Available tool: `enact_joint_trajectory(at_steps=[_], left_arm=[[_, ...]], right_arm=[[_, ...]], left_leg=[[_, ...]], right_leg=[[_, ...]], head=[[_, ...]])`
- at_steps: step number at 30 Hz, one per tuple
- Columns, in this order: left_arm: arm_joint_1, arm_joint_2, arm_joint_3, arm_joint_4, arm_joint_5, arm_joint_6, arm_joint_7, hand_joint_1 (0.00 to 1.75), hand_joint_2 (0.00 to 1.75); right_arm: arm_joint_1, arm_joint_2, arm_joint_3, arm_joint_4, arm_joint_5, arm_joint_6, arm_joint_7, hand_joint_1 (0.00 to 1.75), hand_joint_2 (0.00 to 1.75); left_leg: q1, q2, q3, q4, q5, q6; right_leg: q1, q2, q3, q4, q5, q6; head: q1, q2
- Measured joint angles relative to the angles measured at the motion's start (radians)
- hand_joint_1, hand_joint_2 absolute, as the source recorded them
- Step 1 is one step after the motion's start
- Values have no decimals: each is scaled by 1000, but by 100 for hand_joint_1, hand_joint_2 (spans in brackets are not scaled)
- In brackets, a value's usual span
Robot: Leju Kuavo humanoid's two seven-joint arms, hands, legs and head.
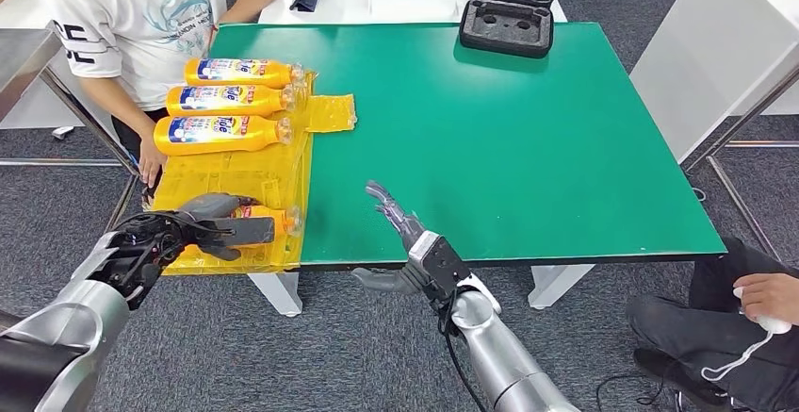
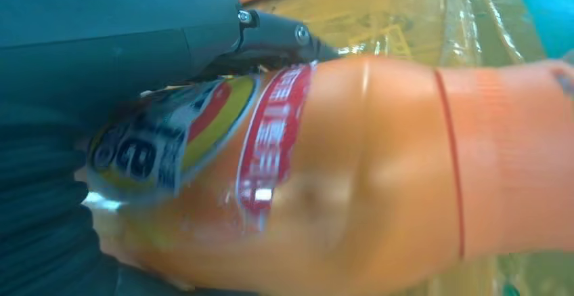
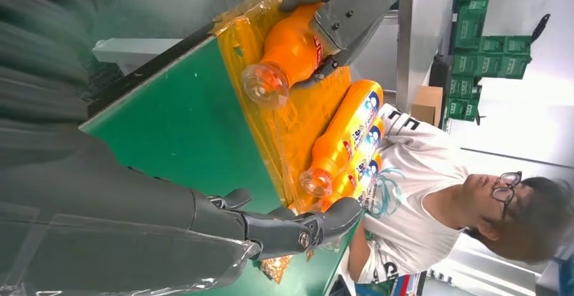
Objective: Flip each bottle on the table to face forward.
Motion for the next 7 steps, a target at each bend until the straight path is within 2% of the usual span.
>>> enact_joint_trajectory(at_steps=[7], left_arm=[[-9, -1, 0, 14, 1, -7, -7, 0, 175]], right_arm=[[0, 0, 0, 7, 0, -1, 0, 0, 175]], left_leg=[[0, 0, 0, 0, 0, 0]], right_leg=[[0, 0, 0, 0, 0, 0]], head=[[0, 0]])
